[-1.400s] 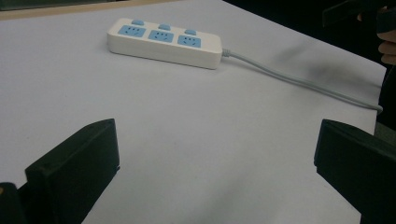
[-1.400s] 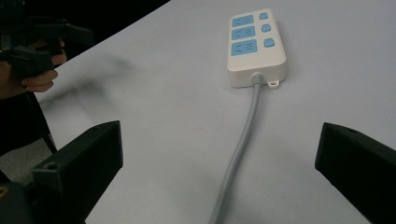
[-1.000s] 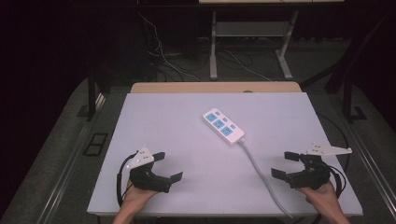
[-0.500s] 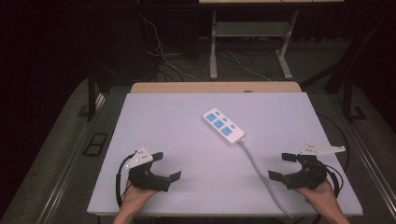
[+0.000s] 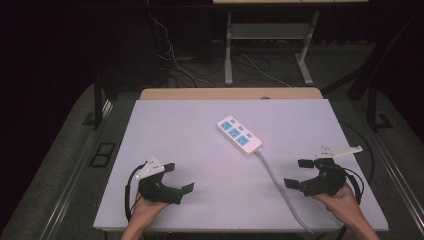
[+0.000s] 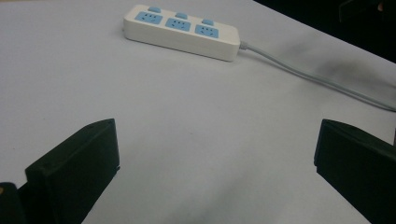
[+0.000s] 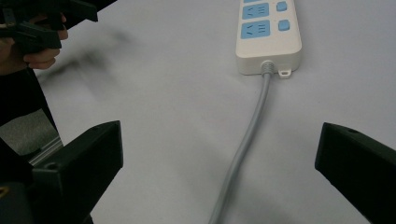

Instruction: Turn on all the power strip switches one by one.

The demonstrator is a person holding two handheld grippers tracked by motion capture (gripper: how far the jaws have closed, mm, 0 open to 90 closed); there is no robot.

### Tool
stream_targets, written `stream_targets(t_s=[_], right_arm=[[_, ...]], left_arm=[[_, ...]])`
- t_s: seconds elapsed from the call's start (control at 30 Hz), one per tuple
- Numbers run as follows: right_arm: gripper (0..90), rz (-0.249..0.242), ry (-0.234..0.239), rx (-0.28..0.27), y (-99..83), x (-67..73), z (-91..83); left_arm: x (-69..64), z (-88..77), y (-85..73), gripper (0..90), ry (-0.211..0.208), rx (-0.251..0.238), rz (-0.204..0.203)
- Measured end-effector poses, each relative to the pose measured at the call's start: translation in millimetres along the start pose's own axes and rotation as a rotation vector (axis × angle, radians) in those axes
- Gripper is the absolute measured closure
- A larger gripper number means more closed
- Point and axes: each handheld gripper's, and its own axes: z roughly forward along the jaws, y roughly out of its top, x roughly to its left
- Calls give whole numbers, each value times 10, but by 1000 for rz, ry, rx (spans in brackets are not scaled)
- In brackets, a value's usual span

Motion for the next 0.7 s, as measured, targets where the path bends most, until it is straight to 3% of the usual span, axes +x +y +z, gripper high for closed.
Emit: stream_targets(t_s=[0.7], right_arm=[[8,-44,26,60,469,-136,82]], left_arm=[[9,0,-5,0,-7,-2,-6]])
